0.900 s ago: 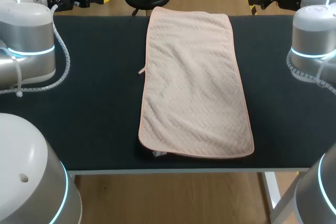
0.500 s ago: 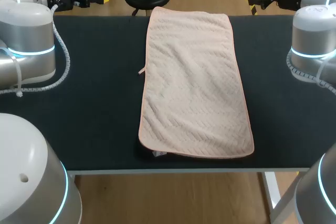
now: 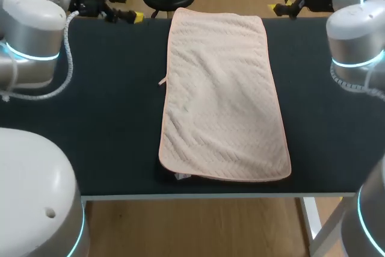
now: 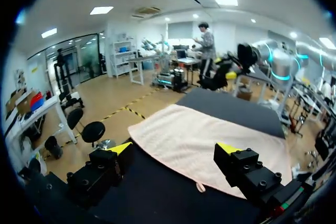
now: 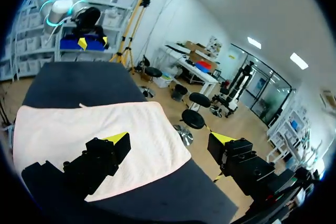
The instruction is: Fold the towel
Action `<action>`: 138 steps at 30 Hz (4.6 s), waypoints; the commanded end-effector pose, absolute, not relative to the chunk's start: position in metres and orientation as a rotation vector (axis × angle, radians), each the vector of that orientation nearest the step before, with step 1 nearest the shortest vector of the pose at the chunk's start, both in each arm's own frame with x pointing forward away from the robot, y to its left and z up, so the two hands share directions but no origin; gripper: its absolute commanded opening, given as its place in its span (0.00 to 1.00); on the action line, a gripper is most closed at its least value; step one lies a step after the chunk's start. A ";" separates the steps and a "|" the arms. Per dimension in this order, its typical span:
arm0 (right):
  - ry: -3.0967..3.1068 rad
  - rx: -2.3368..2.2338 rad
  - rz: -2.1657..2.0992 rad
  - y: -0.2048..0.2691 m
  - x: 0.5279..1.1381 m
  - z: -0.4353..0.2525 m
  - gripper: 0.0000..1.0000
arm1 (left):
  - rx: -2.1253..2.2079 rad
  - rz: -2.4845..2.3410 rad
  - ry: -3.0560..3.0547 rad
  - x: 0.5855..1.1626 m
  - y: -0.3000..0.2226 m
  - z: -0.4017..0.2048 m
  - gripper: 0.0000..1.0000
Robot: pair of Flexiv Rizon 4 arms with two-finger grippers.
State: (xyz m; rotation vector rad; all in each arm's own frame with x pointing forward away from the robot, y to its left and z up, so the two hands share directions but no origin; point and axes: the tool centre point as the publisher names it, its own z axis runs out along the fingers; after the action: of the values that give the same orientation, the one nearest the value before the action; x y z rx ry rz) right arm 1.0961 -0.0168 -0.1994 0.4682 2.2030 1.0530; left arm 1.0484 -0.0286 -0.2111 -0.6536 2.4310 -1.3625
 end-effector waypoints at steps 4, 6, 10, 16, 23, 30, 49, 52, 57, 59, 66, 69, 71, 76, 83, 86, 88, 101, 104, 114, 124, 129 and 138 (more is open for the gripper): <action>2.545 -0.269 0.001 -0.019 1.094 -0.184 1.00 | 0.304 -0.449 3.047 1.036 -0.029 -0.210 1.00; 2.545 -0.269 0.001 -0.019 1.094 -0.184 1.00 | 0.304 -0.449 3.047 1.036 -0.029 -0.210 1.00; 2.545 -0.269 0.001 -0.019 1.094 -0.184 1.00 | 0.304 -0.449 3.047 1.036 -0.029 -0.210 1.00; 2.545 -0.269 0.001 -0.019 1.094 -0.184 1.00 | 0.304 -0.449 3.047 1.036 -0.029 -0.210 1.00; 2.702 -0.299 -0.336 0.004 1.090 -0.195 1.00 | 0.527 -0.182 3.141 1.031 -0.065 -0.228 1.00; 2.766 -0.196 -0.481 0.012 1.072 -0.200 1.00 | 0.615 0.009 3.100 1.021 -0.096 -0.245 1.00; 2.913 0.055 -0.414 -0.003 1.038 -0.266 1.00 | 0.487 0.245 3.180 1.005 -0.135 -0.319 1.00; 2.892 0.029 -0.377 -0.003 1.037 -0.274 1.00 | 0.351 0.234 3.195 1.004 -0.130 -0.326 1.00; 2.832 -0.037 -0.286 0.000 1.037 -0.279 1.00 | 0.206 0.168 3.194 1.005 -0.121 -0.333 1.00; 2.828 -0.023 -0.226 0.000 1.038 -0.283 1.00 | 0.154 0.167 3.188 1.007 -0.119 -0.336 1.00; 2.807 0.005 -0.108 0.001 1.036 -0.297 1.00 | 0.002 0.112 3.156 1.015 -0.108 -0.342 1.00; 2.831 0.034 -0.080 0.000 1.037 -0.306 1.00 | -0.005 0.106 3.148 1.014 -0.110 -0.346 1.00; 2.845 0.036 -0.079 -0.001 1.036 -0.312 1.00 | 0.018 0.110 3.141 1.013 -0.114 -0.350 1.00; 2.884 0.056 -0.103 -0.009 1.035 -0.333 1.00 | 0.042 0.036 3.122 1.011 -0.122 -0.365 1.00; 2.919 0.060 -0.010 -0.011 1.046 -0.368 1.00 | 0.079 0.003 3.098 1.012 -0.119 -0.386 1.00; 2.919 0.032 -0.011 -0.008 1.053 -0.379 1.00 | 0.044 -0.021 3.094 1.019 -0.113 -0.396 1.00; 2.927 0.039 -0.006 -0.009 1.054 -0.386 1.00 | 0.038 -0.027 3.102 1.022 -0.112 -0.403 1.00; 2.953 0.004 -0.008 -0.007 1.052 -0.411 1.00 | 0.050 -0.040 3.126 1.027 -0.113 -0.434 1.00; 2.954 0.007 -0.013 -0.008 1.051 -0.414 1.00 | 0.061 -0.040 3.132 1.029 -0.114 -0.437 1.00; 2.976 0.021 -0.033 -0.011 1.048 -0.424 1.00 | 0.049 -0.064 3.155 1.030 -0.113 -0.444 1.00; 3.020 0.027 -0.039 -0.014 1.042 -0.440 1.00 | 0.047 -0.051 3.155 1.033 -0.111 -0.441 1.00; 3.029 0.028 -0.030 -0.014 1.043 -0.445 1.00 | 0.047 -0.051 3.153 1.033 -0.110 -0.441 1.00; 3.051 0.016 -0.027 -0.016 1.041 -0.457 0.00 | 0.044 -0.050 3.156 1.033 -0.109 -0.442 0.44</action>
State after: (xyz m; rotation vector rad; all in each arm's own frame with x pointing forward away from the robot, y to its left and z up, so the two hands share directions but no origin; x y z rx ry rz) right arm 1.0350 -0.0153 -0.4457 0.0183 3.0495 -0.0251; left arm 1.0299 -0.1096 -0.4379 0.0445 3.1482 -0.0507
